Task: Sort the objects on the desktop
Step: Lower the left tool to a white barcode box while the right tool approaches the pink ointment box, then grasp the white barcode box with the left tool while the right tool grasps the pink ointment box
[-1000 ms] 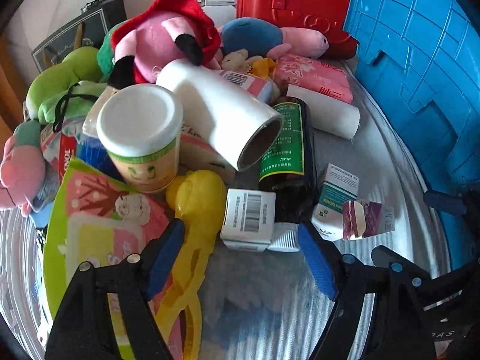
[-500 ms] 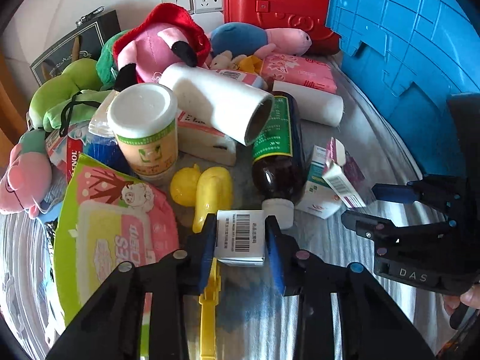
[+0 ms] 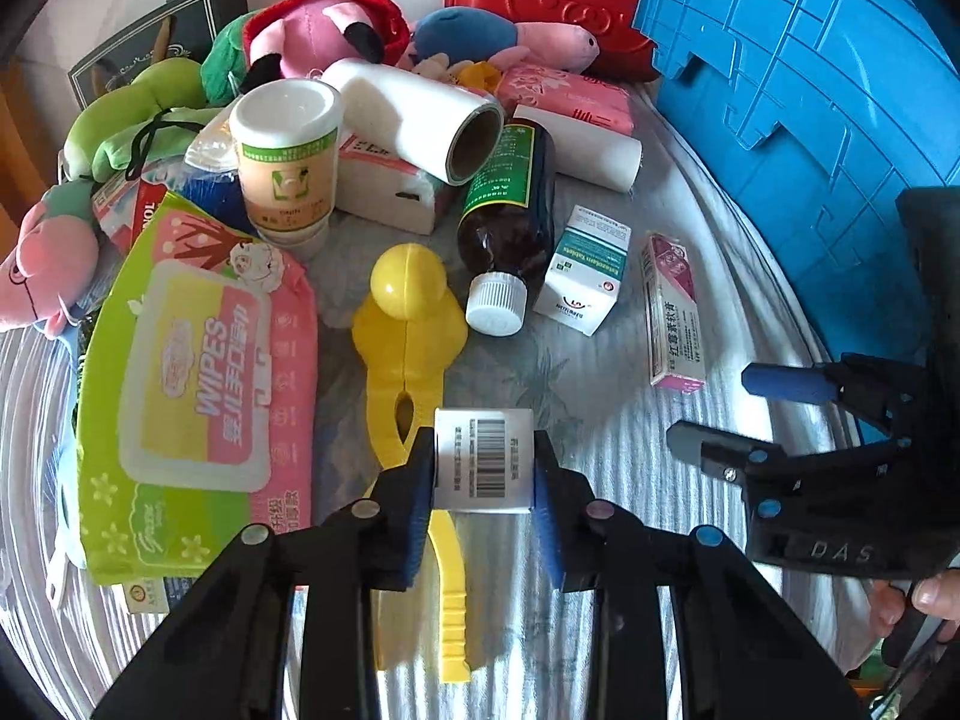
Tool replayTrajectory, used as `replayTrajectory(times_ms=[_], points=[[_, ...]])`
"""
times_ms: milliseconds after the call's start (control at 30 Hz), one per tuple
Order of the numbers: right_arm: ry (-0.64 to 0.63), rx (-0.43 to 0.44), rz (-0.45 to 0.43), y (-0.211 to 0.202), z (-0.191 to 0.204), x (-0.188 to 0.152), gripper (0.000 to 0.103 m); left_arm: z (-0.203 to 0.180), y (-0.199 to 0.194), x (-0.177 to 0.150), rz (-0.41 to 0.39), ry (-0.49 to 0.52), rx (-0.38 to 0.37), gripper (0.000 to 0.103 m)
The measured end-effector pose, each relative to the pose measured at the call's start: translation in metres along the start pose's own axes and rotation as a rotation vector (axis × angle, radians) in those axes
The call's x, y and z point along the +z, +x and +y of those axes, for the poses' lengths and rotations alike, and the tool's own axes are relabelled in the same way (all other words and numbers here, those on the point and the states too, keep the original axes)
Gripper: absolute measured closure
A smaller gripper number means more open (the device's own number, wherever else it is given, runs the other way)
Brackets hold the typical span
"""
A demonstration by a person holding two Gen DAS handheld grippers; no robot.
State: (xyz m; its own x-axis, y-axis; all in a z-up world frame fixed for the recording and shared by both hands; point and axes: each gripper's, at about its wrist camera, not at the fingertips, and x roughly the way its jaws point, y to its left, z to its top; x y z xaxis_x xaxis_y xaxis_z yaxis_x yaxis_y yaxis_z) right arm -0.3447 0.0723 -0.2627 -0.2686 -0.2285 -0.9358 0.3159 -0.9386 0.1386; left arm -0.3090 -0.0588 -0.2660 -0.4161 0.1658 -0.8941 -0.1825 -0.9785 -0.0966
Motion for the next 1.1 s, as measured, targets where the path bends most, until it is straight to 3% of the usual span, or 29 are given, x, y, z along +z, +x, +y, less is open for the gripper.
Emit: replayTrajectory(times_ms=[300, 367, 433, 600, 800, 933, 1100], points=[[0.111, -0.007, -0.042, 0.018, -0.021, 0.030, 0.027, -0.007, 0.000, -0.006, -0.020, 0.015, 0.013, 0.074], [0.127, -0.017, -0.031, 0.028, -0.020, 0.036, 0.036, -0.007, 0.000, -0.005, -0.023, 0.015, 0.014, 0.074], [0.108, -0.045, -0.034, 0.031, -0.015, 0.038, 0.053, -0.009, 0.000, -0.003, -0.028, 0.015, 0.014, 0.074], [0.059, -0.013, 0.013, 0.028, -0.002, 0.027, 0.071, -0.017, -0.002, -0.001, -0.046, 0.025, 0.006, 0.074], [0.060, -0.009, 0.040, 0.018, 0.009, 0.008, 0.070, -0.022, 0.003, 0.001, -0.060, 0.035, 0.019, 0.074], [0.118, -0.029, -0.041, 0.016, 0.008, 0.032, 0.051, -0.026, 0.008, 0.014, -0.111, 0.035, 0.036, 0.074], [0.175, -0.066, -0.082, 0.033, 0.011, 0.064, 0.050, -0.025, 0.016, 0.020, -0.121, 0.030, 0.056, 0.074]])
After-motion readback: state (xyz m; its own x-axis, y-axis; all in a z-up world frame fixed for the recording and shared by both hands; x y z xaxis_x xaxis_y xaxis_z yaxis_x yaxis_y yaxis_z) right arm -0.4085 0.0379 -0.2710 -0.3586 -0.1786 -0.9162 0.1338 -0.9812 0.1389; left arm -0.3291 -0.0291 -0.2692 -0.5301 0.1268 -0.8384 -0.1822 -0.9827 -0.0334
